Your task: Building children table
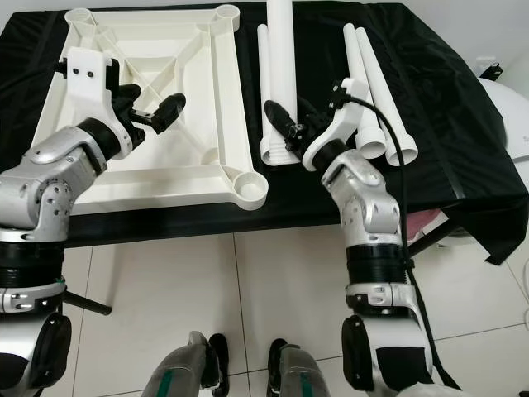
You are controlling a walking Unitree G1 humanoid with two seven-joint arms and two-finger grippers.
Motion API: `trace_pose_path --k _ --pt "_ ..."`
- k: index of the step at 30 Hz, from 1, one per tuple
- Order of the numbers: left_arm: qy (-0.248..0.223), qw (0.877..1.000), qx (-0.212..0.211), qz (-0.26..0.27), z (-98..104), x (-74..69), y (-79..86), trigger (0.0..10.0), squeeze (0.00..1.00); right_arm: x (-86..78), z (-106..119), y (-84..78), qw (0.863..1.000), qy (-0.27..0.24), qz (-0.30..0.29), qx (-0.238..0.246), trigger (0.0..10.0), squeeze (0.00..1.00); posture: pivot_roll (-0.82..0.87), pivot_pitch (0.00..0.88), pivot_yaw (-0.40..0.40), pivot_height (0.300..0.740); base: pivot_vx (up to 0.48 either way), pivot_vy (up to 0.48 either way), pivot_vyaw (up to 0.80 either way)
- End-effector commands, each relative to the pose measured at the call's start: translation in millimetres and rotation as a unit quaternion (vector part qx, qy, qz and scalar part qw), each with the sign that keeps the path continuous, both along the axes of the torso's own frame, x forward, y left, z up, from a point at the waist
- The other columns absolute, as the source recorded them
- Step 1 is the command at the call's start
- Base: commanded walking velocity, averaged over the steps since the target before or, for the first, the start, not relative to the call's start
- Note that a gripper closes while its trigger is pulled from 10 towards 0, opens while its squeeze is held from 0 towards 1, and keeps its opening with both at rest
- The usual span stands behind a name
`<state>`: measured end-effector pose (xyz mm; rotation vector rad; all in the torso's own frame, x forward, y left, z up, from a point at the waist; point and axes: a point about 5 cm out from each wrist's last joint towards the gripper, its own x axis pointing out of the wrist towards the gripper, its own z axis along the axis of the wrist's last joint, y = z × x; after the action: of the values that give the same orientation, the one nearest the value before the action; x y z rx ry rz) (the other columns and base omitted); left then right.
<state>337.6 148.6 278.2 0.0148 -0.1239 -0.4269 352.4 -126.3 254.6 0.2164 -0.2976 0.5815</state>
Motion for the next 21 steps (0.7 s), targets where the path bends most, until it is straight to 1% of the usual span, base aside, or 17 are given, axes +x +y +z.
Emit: trace_pose_path --k 1,3,8,10,12,14,16,19,21 --pt "0.015 1.000 0.004 0.000 -10 0.9 -1.8 10.0 0.00 -6.2 5 2.3 1.000 -0.025 0.012 0.007 10.0 0.00 -0.04 0.124 0.029 0.740 0.000 0.000 0.00" --pt "0.023 1.000 -0.002 -0.004 -14 2.2 -5.3 10.0 0.00 -13.4 1 6.1 0.999 -0.030 0.030 0.011 10.0 0.00 -0.04 0.118 0.031 0.740 0.000 0.000 0.00" --pt "0.033 0.999 -0.022 0.010 -12 8.8 -3.9 10.0 0.00 -20.1 -6 11.4 0.998 -0.029 0.050 0.005 10.0 0.00 -0.04 0.088 0.034 0.740 0.000 0.000 0.00" --pt "0.037 0.999 -0.017 0.022 -13 13.1 -1.8 10.0 0.00 -23.6 -10 14.9 0.998 -0.029 0.061 0.003 10.0 0.00 -0.04 0.084 0.035 0.740 0.000 0.000 0.00" --pt "0.042 0.998 -0.018 0.030 -13 15.1 -0.6 10.0 0.00 -25.3 -11 16.8 0.997 -0.028 0.068 0.003 10.0 0.00 -0.04 0.084 0.035 0.740 0.000 0.000 0.00" --pt "0.048 0.998 -0.021 0.047 -12 19.0 2.4 10.0 0.00 -30.4 -13 21.5 0.996 -0.028 0.086 0.000 10.0 0.00 -0.04 0.084 0.035 0.740 0.000 0.000 0.00" --pt "0.048 0.998 -0.021 0.047 -12 19.0 2.4 10.0 0.00 -30.4 -13 21.5 0.996 -0.028 0.086 0.000 10.0 0.00 -0.04 0.084 0.035 0.740 0.000 0.000 0.00" --pt "0.037 0.998 -0.031 0.046 -2 20.7 0.2 10.0 0.00 -39.0 -16 29.7 0.992 -0.025 0.120 0.001 10.0 0.00 -0.03 0.086 0.019 0.740 0.000 0.000 0.00" --pt "0.033 0.998 -0.033 0.044 2 21.3 -0.5 10.0 0.00 -41.2 -18 32.5 0.991 -0.022 0.130 0.002 10.0 0.00 -0.03 0.086 0.019 0.740 0.000 0.000 0.00"
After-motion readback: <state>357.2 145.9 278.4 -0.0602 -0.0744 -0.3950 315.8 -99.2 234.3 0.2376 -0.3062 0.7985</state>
